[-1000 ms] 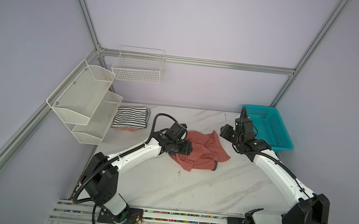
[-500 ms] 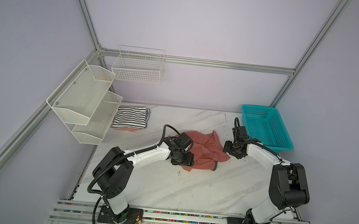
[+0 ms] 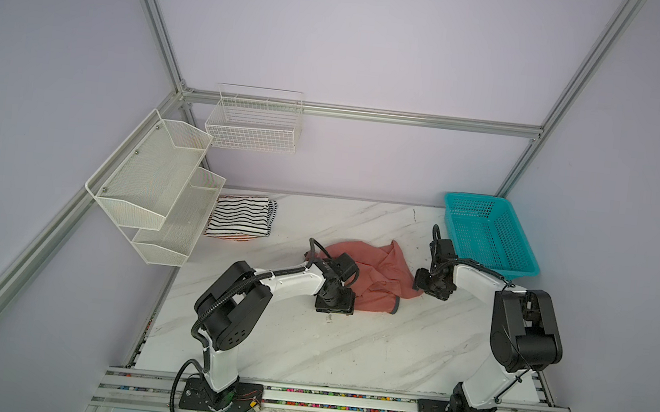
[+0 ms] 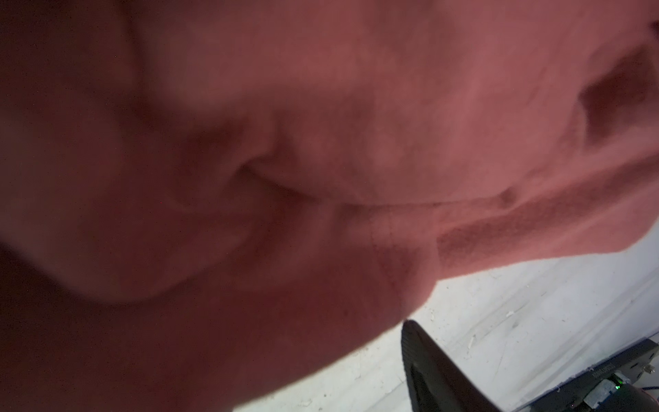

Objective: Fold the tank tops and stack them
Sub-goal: 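Grasp the red tank top's edges with both grippers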

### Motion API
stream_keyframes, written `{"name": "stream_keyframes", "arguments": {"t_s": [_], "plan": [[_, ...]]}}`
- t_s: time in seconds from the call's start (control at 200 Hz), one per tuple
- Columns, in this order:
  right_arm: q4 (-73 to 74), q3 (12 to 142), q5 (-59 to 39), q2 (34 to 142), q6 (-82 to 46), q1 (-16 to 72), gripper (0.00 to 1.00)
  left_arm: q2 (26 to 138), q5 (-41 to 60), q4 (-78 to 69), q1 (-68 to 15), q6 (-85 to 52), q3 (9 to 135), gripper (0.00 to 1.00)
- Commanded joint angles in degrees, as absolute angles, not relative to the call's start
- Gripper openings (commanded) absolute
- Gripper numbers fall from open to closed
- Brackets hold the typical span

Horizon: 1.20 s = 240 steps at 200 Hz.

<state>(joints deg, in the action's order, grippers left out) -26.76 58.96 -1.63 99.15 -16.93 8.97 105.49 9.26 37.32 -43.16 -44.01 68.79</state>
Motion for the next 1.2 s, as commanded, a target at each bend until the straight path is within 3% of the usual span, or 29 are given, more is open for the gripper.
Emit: {"name": "stream_keyframes", "arguments": {"t_s": [0.0, 0.12, 0.185, 0.38, 0.525, 0.695, 0.91, 1.195], "plan": [[-26.0, 57.2, -3.4, 100.3, -15.8, 8.7, 0.64, 106.5, 7.4, 38.1, -43.3, -45.7, 71.5, 0.71], [-25.1, 55.8, -4.9, 100.4, -15.9, 8.6, 0.44, 107.1, 6.8, 38.2, -43.3, -46.4, 71.0, 0.7], [-24.9, 55.2, -5.4, 100.1, -16.1, 8.7, 0.32, 107.3, 6.5, 38.2, -43.2, -46.4, 70.8, 0.64], [-25.6, 55.2, -4.9, 98.1, -17.1, 8.7, 0.0, 107.0, 5.5, 38.3, -43.2, -46.4, 69.9, 0.26], [-26.9, 55.9, -4.0, 95.4, -17.9, 8.5, 0.0, 106.5, 4.1, 39.7, -43.0, -46.3, 69.7, 0.0], [-29.8, 58.8, -1.2, 88.7, -17.9, 7.5, 0.0, 100.1, -4.0, 47.6, -41.2, -44.9, 70.2, 0.0], [-33.9, 66.4, 2.9, 76.4, -17.7, 6.9, 0.0, 83.0, -12.2, 54.6, -33.3, -41.8, 71.3, 0.0], [-34.9, 82.1, 3.5, 66.4, -17.8, 6.8, 0.0, 64.7, -24.3, 55.2, -28.9, -34.5, 84.4, 0.0]]}}
